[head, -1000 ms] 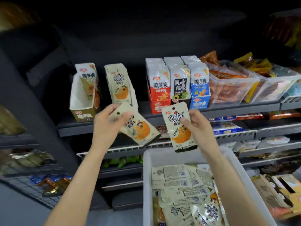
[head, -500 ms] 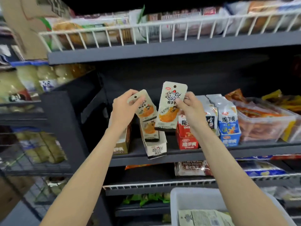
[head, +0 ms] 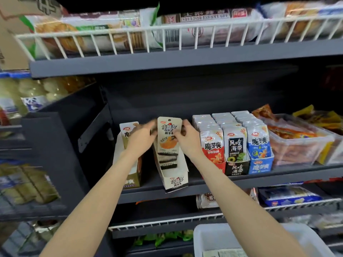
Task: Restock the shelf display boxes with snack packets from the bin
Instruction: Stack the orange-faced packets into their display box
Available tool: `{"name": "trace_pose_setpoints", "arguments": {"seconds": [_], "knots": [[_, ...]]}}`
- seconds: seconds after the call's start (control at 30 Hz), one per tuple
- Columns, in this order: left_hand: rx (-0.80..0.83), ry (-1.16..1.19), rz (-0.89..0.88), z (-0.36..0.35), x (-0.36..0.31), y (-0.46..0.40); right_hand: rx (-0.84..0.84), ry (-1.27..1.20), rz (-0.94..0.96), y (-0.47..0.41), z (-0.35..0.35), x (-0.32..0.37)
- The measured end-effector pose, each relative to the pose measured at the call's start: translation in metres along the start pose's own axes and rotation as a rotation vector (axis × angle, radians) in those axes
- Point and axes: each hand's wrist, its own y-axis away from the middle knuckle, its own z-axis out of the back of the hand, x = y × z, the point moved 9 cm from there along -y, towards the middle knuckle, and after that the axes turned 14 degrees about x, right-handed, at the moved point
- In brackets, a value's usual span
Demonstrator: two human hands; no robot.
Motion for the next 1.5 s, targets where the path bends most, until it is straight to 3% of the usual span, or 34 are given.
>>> {"name": "trace_pose_setpoints", "arguments": {"seconds": [0.1, 0.23, 0.37, 0.5, 0.67, 0.9, 1.0, 1.1, 1.2, 1.27, 1.5], "knots": [[0.019, -0.017, -0.068, -0.013, 0.007, -0.005, -0.053, 0.275, -0.009, -0.001, 0.000, -0.002], [-0.146, 0.051, -0.013, -0.011, 0.022, 0.002, -0.074, 0.538, -0.002, -0.003, -0.008, -0.004], [-0.134, -0.060, -0.007, -0.021, 0.021, 0.004, -0.060, 0.770, -0.042, -0.005, -0.018, -0.007], [-0.141, -0.111, -0.018, -0.025, 0.015, 0.015, -0.118, 0.690, 0.069, 0.006, -0.014, -0.001], [-0.368, -0.057, -0.248, -0.014, -0.024, 0.065, -0.098, 0.537, 0.308, 0.057, -0.005, 0.016], [-0.533, 0.090, -0.545, -0.049, -0.073, 0.159, 0.075, 0.521, 0.205, 0.162, 0.034, -0.023], [-0.336, 0.160, -0.586, -0.098, -0.089, 0.186, 0.225, 0.542, 0.021, 0.204, 0.046, -0.084], [0.019, 0.172, -0.546, -0.165, -0.106, 0.198, 0.371, 0.547, -0.209, 0.248, 0.054, -0.148], [0.435, 0.025, -0.428, -0.242, -0.117, 0.207, 0.555, 0.614, -0.375, 0.286, 0.055, -0.195], [0.601, -0.053, -0.355, -0.285, -0.116, 0.211, 0.652, 0.691, -0.456, 0.307, 0.056, -0.215], [0.950, -0.217, -0.146, -0.371, -0.087, 0.215, 0.821, 0.782, -0.411, 0.336, 0.036, -0.245]]}}
